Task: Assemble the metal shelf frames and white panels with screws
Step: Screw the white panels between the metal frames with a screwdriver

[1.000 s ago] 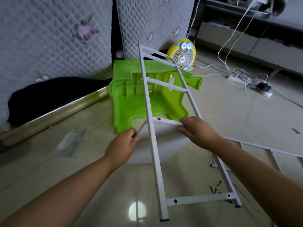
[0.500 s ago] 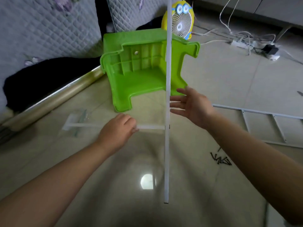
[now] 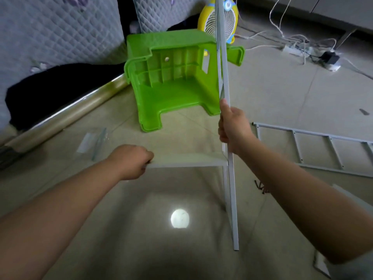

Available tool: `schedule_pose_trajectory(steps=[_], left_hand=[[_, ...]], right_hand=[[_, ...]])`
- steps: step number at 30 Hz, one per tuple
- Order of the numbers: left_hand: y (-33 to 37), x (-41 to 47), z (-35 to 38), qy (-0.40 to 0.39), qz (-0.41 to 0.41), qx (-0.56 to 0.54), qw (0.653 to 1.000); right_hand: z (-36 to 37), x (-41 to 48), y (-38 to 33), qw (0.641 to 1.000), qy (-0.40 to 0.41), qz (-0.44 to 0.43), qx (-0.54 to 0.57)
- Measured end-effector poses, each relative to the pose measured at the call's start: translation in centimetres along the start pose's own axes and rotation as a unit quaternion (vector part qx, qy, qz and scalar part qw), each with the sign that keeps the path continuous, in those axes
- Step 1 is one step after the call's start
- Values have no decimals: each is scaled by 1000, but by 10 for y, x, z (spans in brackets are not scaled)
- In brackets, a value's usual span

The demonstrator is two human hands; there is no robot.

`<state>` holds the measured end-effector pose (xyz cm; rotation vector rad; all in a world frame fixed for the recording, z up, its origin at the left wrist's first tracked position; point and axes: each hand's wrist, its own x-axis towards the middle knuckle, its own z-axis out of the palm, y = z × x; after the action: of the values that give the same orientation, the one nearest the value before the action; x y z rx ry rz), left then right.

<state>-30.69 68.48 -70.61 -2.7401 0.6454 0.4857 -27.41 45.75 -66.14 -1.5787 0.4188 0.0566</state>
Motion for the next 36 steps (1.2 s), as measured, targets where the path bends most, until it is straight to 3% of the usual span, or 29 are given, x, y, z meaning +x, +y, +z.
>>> schedule_pose_trajectory(steps=[2, 5, 10, 12, 15, 23, 26, 28, 30, 33, 36], left_hand=[[8, -2, -21, 1, 57, 63, 996], [23, -4, -55, 30, 97, 60, 993], [50, 3, -107, 145, 158, 89, 973], [56, 9, -117, 266, 231, 87, 932], [62, 16, -125, 329, 283, 84, 897], [62, -6, -107, 255, 308, 41, 916], [50, -17, -107, 194, 240, 29, 951], [44, -27, -108, 187, 247, 34, 950], [39, -32, -112, 162, 218, 38, 962], [31, -27, -115, 77, 102, 122, 984], [26, -15, -118, 64, 88, 161, 981]], right_hand=[[-16, -1, -4, 999, 21, -19, -14], [-52, 2, -8, 995, 87, -46, -26], [-118, 17, 1, 976, 216, -37, -11], [-138, 22, 9, 973, 232, -14, 13], [-156, 28, 29, 975, 218, 41, 24], [-117, 42, 112, 972, 118, 135, -149], [-88, 39, 116, 977, 106, 169, -78], [-68, 36, 118, 976, 86, 195, -45], [-49, 40, 119, 981, 50, 179, -54], [-27, 53, 115, 988, -26, 109, -110], [-16, 63, 111, 978, -125, 103, -131]])
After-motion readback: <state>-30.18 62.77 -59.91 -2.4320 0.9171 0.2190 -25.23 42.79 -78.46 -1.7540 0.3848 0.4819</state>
